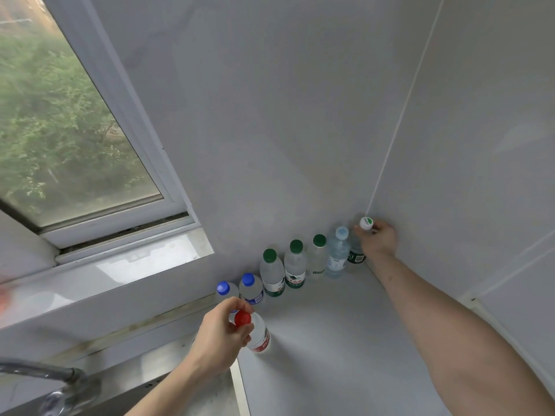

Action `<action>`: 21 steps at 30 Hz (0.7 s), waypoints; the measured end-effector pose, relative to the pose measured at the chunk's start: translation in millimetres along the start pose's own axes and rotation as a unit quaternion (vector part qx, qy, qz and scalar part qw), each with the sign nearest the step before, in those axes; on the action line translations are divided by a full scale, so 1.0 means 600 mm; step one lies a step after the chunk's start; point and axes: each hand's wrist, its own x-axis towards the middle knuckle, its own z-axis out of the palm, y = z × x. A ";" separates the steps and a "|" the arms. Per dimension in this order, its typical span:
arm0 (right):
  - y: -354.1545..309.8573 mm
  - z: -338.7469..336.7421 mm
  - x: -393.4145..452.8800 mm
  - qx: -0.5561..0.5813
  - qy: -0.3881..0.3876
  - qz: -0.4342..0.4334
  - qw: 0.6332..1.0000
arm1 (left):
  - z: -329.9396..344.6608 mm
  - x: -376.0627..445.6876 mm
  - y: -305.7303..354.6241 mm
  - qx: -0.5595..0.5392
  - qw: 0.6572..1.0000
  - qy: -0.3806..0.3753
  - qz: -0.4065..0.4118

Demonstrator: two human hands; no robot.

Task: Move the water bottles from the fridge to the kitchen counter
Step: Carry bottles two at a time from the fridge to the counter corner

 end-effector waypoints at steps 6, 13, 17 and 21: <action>-0.002 -0.017 -0.006 -0.021 -0.056 0.022 0.998 | 0.000 0.001 -0.005 0.006 1.000 0.003 0.000; 0.019 -0.049 -0.113 0.087 -0.040 0.068 0.993 | -0.005 -0.001 -0.006 -0.001 1.000 0.020 0.006; 0.077 -0.041 -0.220 0.094 -0.141 0.119 0.978 | -0.002 0.004 0.000 0.009 1.000 0.021 0.010; 0.161 -0.036 -0.335 -0.046 -0.233 0.103 0.966 | 0.003 0.009 -0.002 0.031 0.999 0.035 0.018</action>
